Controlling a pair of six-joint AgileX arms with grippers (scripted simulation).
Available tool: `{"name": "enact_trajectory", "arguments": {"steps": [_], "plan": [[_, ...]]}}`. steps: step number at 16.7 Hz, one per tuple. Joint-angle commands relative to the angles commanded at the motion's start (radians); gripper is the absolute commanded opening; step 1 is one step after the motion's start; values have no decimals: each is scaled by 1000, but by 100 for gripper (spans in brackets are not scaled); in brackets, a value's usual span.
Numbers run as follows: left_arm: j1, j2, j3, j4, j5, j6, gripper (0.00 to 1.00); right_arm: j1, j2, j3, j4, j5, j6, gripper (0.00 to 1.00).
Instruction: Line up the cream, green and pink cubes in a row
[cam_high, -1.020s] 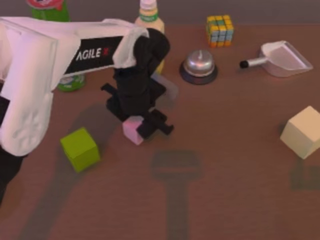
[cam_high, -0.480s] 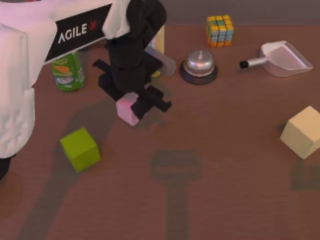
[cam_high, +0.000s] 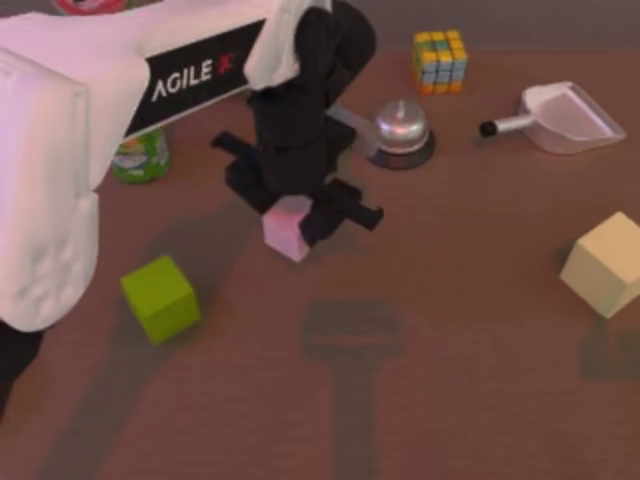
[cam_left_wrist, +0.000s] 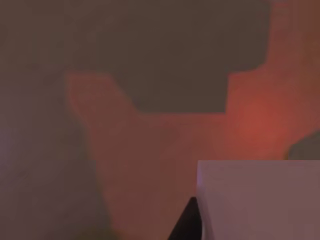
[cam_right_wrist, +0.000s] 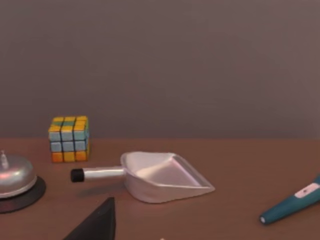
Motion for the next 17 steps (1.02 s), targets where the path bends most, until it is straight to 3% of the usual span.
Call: {"name": "enact_trajectory", "arguments": {"steps": [11, 14, 17], "plan": [[-323, 19, 68, -82, -19, -871, 0, 0, 0, 0, 0, 0, 0, 100], [-380, 3, 74, -85, -24, -1006, 0, 0, 0, 0, 0, 0, 0, 100], [-398, -5, 74, -84, -26, -1045, 0, 0, 0, 0, 0, 0, 0, 100]]}}
